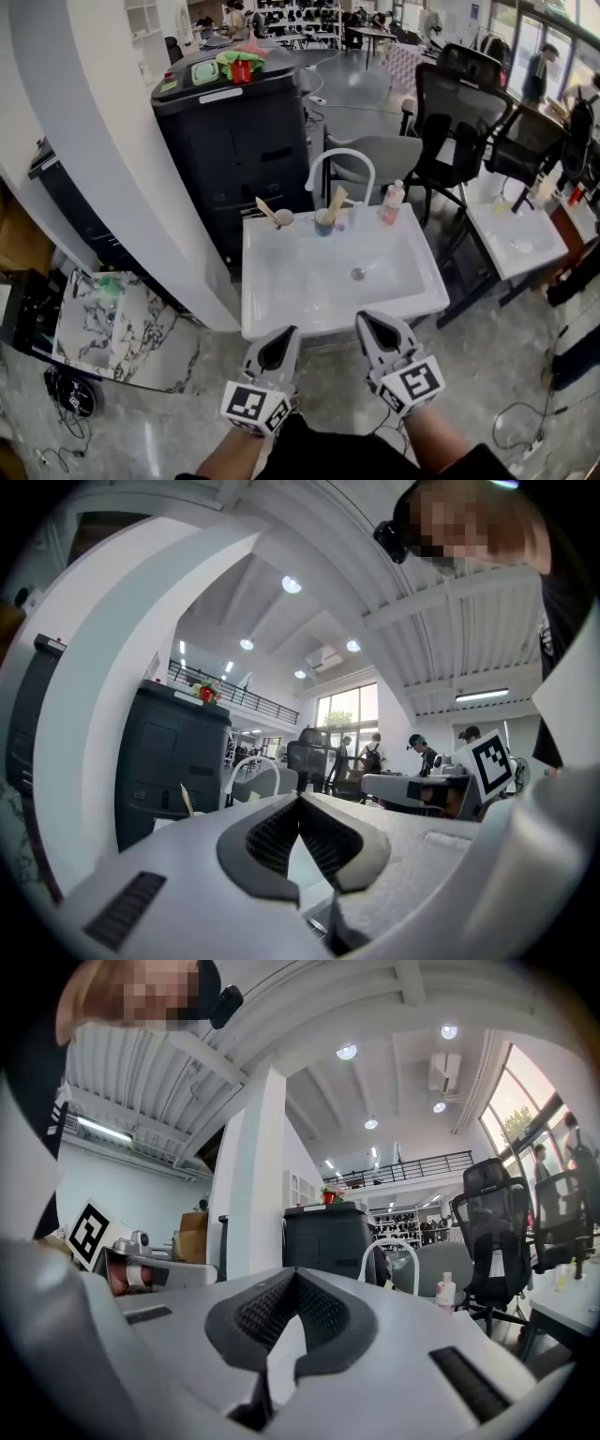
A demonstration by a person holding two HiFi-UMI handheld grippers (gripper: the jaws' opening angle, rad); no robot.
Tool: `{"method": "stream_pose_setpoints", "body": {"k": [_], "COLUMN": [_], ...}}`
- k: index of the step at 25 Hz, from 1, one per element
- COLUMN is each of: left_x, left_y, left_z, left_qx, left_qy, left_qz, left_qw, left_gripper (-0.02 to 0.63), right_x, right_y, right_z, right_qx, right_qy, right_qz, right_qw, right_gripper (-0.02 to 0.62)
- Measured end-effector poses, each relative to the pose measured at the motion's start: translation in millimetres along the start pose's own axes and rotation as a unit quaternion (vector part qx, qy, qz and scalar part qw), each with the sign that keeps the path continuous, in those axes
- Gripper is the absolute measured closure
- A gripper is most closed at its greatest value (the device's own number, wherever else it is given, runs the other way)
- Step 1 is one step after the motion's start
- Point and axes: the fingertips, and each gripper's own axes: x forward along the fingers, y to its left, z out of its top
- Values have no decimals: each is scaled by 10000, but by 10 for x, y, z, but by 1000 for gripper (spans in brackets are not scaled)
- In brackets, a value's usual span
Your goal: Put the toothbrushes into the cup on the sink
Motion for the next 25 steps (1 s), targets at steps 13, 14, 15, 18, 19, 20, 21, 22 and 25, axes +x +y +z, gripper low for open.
{"method": "stream_pose_setpoints", "body": {"k": [13, 14, 15, 18, 19, 20, 21, 22, 25], "left_x": [-871, -909, -939, -1013, -1034, -1055, -1078, -1103, -1192], "left_y": [-1382, -1409, -1421, -1409, -1394, -1375, -1353, -1327, -1217], "left_z": [133, 148, 164, 172, 164, 155, 147, 145, 165], "left_qx": [445, 484, 516, 563, 552, 533, 515, 504, 500], "left_qy": [-184, -196, -210, -192, -171, -150, -131, -113, -92], "left_qz": [596, 612, 622, 622, 611, 594, 572, 546, 449], "left_qw": [9971, 9968, 9965, 9963, 9965, 9967, 9970, 9972, 9977], "left_gripper": [603, 603, 603, 603, 603, 603, 603, 603, 603], "right_x": [-1436, -1469, -1491, -1529, -1532, -1530, -1524, -1513, -1443], "right_y": [399, 427, 453, 529, 549, 569, 589, 614, 722], "right_z": [86, 100, 119, 169, 173, 171, 165, 158, 132], "right_qx": [187, 205, 210, 187, 185, 194, 216, 248, 343], "right_qy": [-185, -207, -230, -265, -260, -251, -242, -237, -228], "right_qz": [694, 707, 708, 644, 607, 564, 520, 476, 356], "right_qw": [9972, 9971, 9970, 9974, 9976, 9979, 9981, 9983, 9985], "right_gripper": [598, 598, 598, 598, 598, 598, 598, 598, 598]}}
